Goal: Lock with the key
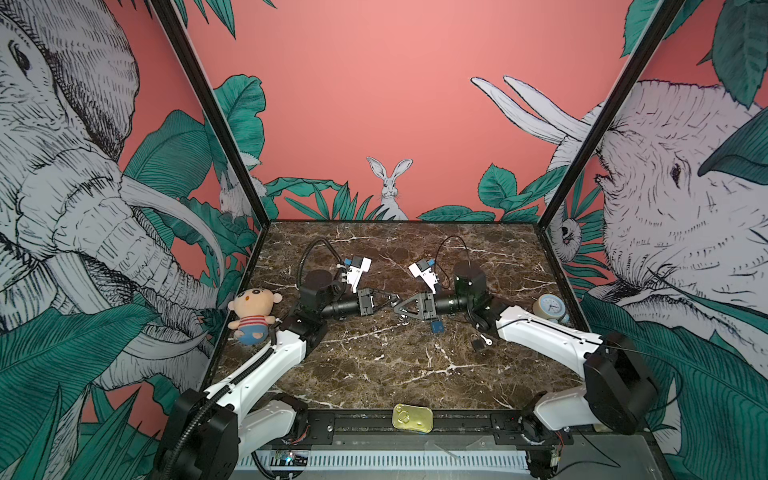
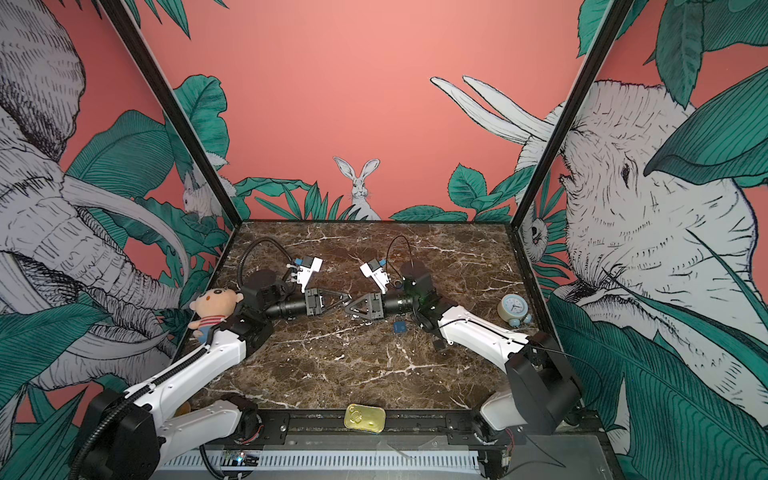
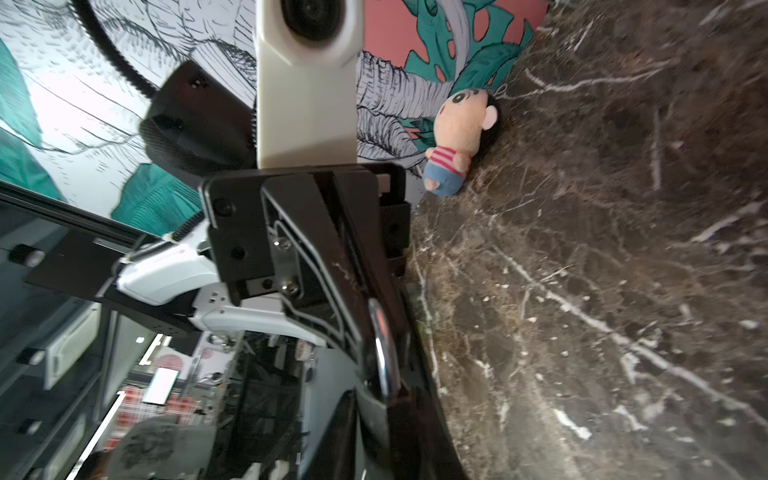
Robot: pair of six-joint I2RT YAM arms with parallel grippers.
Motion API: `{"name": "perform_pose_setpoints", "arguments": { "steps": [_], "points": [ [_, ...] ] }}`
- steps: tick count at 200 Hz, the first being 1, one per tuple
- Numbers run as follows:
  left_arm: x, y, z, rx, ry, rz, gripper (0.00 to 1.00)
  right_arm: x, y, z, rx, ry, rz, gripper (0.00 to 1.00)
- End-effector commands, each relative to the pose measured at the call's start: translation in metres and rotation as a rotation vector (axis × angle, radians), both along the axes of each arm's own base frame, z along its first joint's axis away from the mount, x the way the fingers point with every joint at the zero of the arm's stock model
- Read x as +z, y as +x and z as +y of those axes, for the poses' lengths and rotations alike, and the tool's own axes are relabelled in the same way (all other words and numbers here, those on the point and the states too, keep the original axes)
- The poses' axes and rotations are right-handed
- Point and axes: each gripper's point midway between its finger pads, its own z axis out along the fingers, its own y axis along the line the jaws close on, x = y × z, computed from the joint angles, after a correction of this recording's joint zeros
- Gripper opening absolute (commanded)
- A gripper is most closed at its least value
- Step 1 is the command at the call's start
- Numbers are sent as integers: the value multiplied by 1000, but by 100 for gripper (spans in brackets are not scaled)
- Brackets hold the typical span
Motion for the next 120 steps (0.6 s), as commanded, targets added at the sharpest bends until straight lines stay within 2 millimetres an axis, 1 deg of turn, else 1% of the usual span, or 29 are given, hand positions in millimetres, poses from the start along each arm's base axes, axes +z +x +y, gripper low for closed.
{"name": "perform_pose_setpoints", "arguments": {
  "steps": [1,21,56,98,120],
  "points": [
    [3,7,6,76,-18,4,0,9,10,5,-37,40,-44,28],
    [-1,12,10,107,-22,20,0,8,11,3,-45,51,-34,33],
    [2,18,17,142,-34,28,0,8,9,-2,-53,53,-36,35],
    [12,23,26,177,-51,7,0,5,7,-6,-57,37,-34,34],
    [13,24,27,180,-53,8,0,6,6,-6,-54,44,-35,31]
  ]
}}
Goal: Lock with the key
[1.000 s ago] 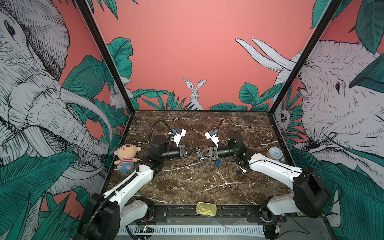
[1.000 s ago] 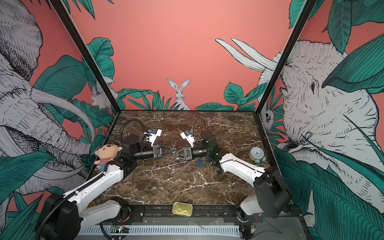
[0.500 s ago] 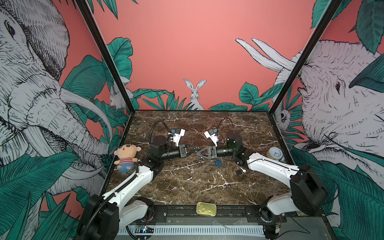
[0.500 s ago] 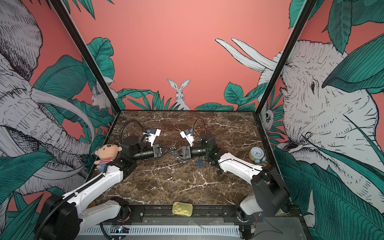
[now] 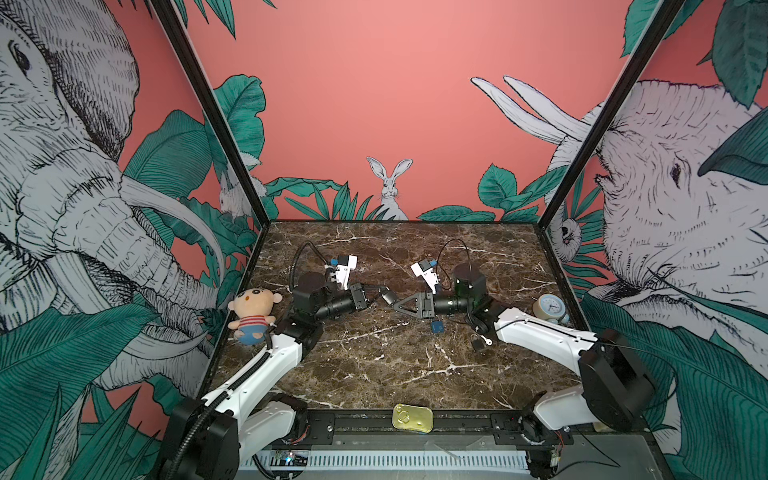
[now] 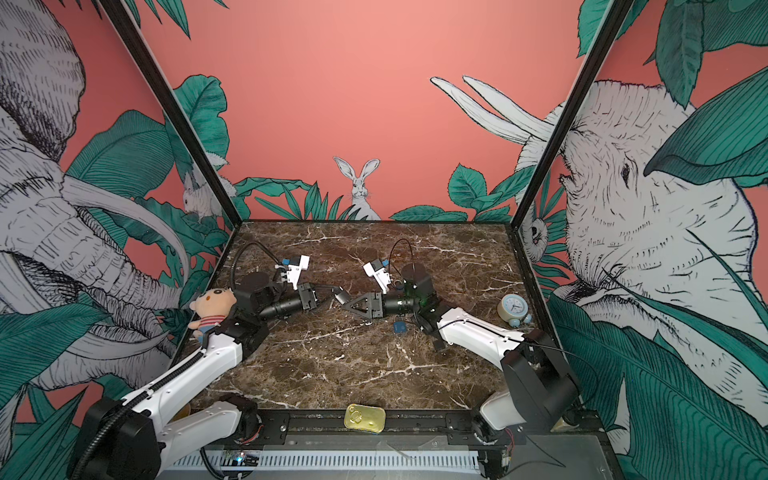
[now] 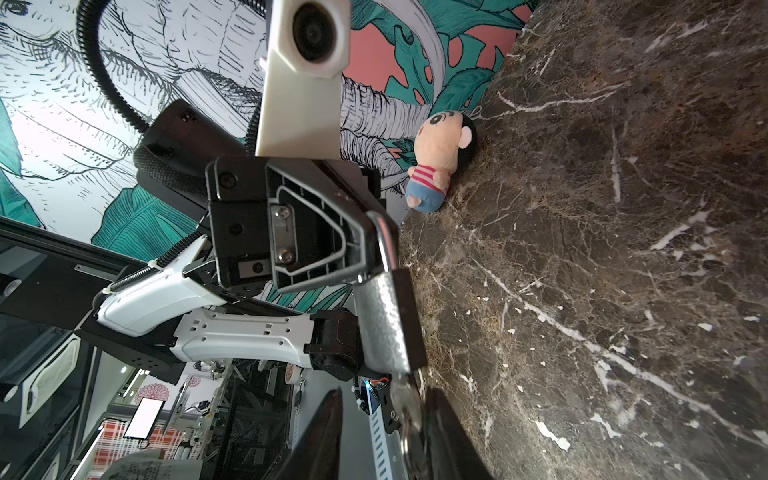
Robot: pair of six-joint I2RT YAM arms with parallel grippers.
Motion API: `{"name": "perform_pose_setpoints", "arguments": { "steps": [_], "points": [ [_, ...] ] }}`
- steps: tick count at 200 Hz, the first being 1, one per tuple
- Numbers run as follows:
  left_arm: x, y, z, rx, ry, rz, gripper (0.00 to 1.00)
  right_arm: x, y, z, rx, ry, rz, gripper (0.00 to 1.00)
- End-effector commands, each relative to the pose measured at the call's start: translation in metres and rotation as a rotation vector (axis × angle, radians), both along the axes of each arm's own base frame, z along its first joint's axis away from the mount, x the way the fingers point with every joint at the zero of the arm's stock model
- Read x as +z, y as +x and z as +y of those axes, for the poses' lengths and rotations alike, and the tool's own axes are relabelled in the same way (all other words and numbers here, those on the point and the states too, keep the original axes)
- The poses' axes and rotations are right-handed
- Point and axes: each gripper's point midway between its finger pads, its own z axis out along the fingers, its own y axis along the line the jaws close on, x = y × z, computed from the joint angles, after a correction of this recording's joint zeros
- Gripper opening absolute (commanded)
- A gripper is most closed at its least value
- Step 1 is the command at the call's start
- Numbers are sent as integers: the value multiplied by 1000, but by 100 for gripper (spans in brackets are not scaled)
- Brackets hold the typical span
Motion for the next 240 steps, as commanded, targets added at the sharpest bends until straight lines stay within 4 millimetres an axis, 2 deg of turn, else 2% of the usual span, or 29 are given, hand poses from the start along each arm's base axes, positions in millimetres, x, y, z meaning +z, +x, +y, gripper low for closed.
{"name": "perform_pose_setpoints", "arguments": {
  "steps": [1,53,84,131,175,182,240],
  "points": [
    [17,-1,3,12,-32,-54,0,14,-2,-3,1,38,-50,31],
    [16,-1,2,8,-40,-45,0,16,1,1,8,55,-47,15],
    [17,1,5,33,-42,-50,0,15,1,2,12,64,-38,0],
    [20,12,17,107,-72,-50,0,8,-1,0,9,66,-16,0],
    [40,26,39,181,-162,-70,0,1,-4,-1,6,74,19,0],
    [43,27,42,187,-170,-74,0,4,-3,-1,7,91,3,0],
    [62,30,51,195,-202,-101,0,3,-5,-3,7,102,12,0]
  ]
}}
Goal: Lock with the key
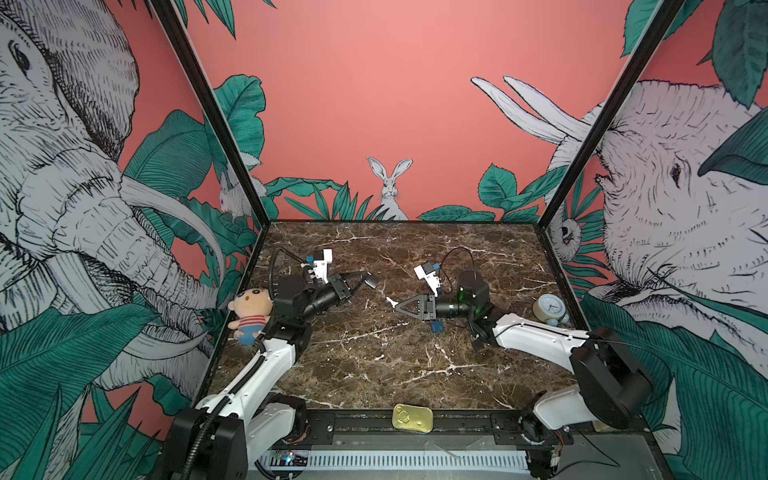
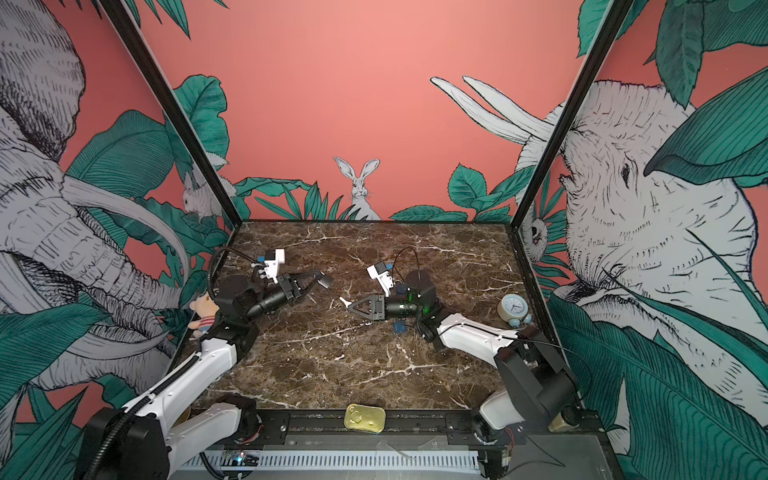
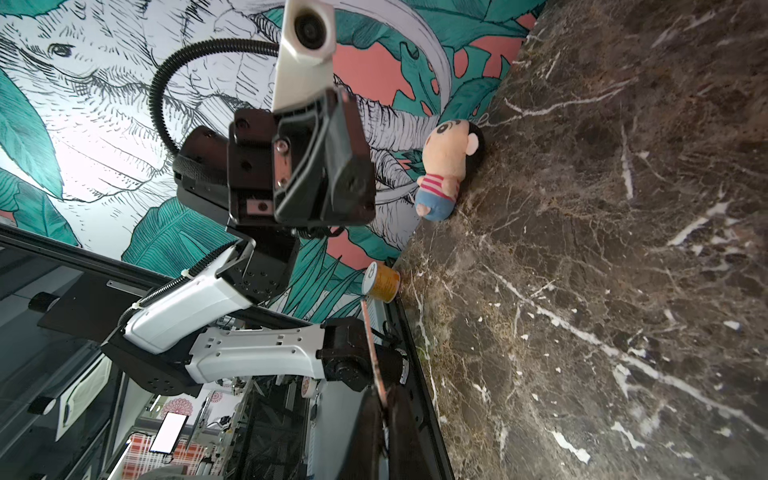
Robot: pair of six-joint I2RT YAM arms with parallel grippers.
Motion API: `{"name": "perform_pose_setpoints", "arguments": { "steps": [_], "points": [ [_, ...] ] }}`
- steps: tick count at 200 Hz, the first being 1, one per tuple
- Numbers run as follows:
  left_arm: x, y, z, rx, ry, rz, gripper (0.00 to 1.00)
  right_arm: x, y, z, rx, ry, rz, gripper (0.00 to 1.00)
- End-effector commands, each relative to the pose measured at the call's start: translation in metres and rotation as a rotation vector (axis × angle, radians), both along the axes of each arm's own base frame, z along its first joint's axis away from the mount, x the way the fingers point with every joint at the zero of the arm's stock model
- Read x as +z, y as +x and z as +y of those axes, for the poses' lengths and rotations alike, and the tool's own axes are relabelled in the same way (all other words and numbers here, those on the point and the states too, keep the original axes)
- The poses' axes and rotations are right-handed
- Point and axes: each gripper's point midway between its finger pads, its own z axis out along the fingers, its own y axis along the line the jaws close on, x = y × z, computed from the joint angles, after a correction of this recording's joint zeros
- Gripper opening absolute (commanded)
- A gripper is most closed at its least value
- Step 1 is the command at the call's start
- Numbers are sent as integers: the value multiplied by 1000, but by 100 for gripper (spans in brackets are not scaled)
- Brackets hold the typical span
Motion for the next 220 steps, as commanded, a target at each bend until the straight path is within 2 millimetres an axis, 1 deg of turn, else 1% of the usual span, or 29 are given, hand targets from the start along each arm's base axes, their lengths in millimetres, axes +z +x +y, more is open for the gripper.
{"name": "perform_pose_setpoints", "arguments": {
  "steps": [1,21,52,89,117,146,165,177,203,220],
  "points": [
    [40,-3,4,11,-52,-110,0,12,-2,0,21,42,-35,0],
    [40,-3,4,9,-46,-112,0,12,-2,-2,13,40,-38,0],
    [32,-7,3,-5,10,-102,0,16,1,-8,-15,23,-62,0],
    [11,-22,2,-54,173,-60,0,10,14,-24,-113,-91,-110,0],
    [-10,-35,1,-102,223,-9,0,15,24,-39,-196,-146,-152,0],
    [-40,-42,0,-124,287,54,0,25,33,-53,-265,-155,-181,0],
    [-56,-43,-8,-146,320,80,0,24,37,-58,-289,-175,-182,0],
    [-68,-45,-17,-170,359,88,0,24,39,-59,-301,-180,-180,0],
    [-102,-48,-34,-219,524,124,0,23,42,-62,-318,-184,-175,0],
    [-121,-44,-38,-230,555,166,0,22,42,-63,-325,-185,-171,0]
  ]
}}
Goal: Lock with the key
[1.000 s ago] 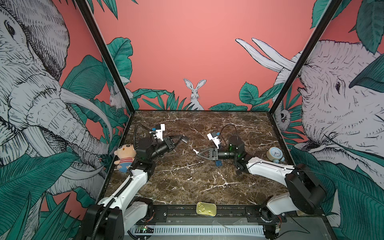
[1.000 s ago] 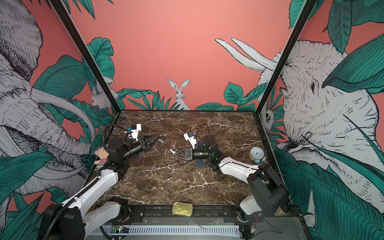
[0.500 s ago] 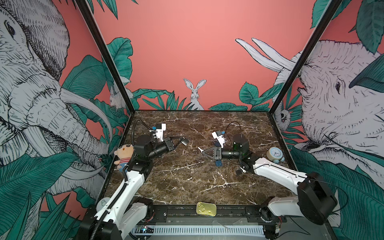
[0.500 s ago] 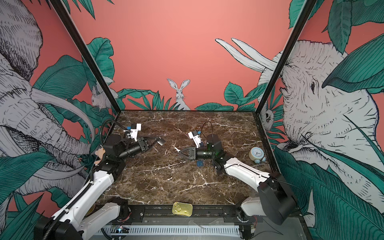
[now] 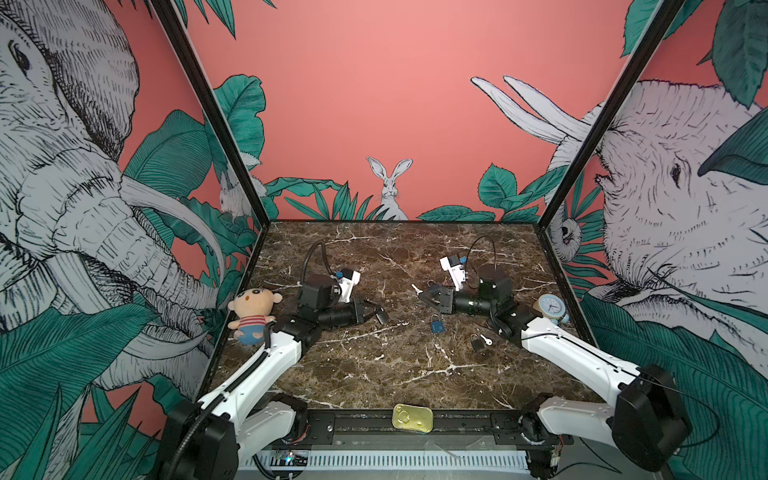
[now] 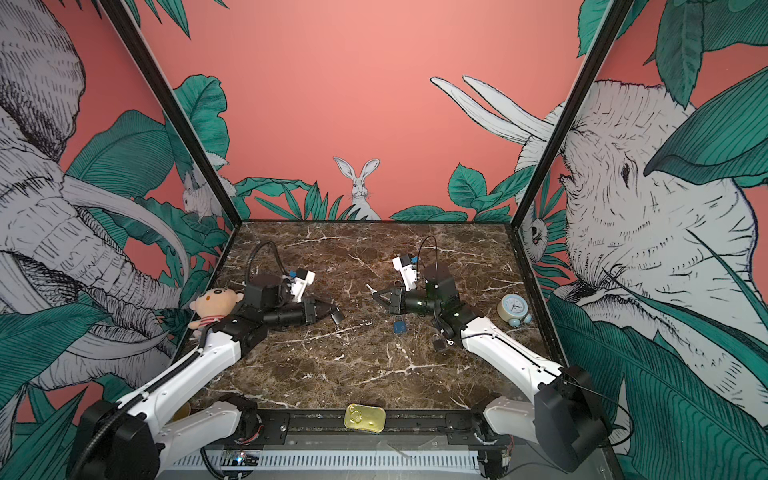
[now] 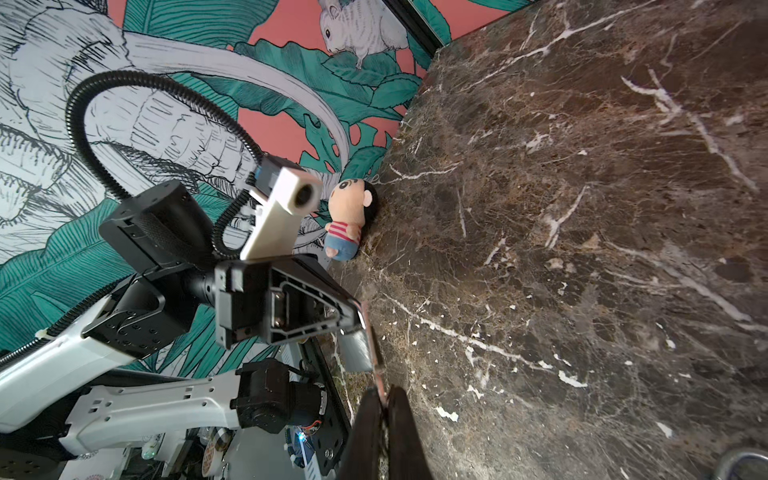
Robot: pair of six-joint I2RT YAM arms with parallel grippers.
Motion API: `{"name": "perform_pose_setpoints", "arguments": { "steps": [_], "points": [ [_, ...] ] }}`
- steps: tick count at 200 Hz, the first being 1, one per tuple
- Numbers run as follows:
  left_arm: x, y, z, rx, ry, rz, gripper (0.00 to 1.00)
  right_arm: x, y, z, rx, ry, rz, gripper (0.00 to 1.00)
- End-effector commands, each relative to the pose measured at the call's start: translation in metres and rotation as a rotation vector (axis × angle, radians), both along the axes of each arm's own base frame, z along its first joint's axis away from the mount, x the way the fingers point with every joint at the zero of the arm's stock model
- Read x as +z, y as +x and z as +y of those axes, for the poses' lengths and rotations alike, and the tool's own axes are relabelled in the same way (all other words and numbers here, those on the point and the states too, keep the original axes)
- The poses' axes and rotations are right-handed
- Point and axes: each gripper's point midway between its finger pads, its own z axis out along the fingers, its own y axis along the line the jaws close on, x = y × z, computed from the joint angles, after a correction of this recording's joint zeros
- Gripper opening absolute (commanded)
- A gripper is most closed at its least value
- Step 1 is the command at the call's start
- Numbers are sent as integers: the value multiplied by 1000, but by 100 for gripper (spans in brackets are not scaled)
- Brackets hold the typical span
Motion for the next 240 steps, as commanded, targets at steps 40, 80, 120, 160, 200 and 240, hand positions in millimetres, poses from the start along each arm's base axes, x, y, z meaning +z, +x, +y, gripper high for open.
{"name": "perform_pose_setpoints", "arguments": {
  "steps": [40,80,120,160,200,240],
  "points": [
    [-50,16,-10,-26,121,50,0,14,5,-6,-40,17,-57,0],
    [-70,25,-14,-42,163,92,0,14,4,-8,-45,11,-65,0],
    [-87,33,-20,-51,178,134,0,14,3,-8,-39,-3,-65,0],
    [-103,40,-27,-49,187,180,0,10,7,-6,-33,-12,-63,0],
    [-117,49,-30,-39,206,206,0,11,8,1,13,-32,-50,0],
    [-129,52,-27,-29,248,225,14,11,11,1,4,-35,-47,0]
  ]
}}
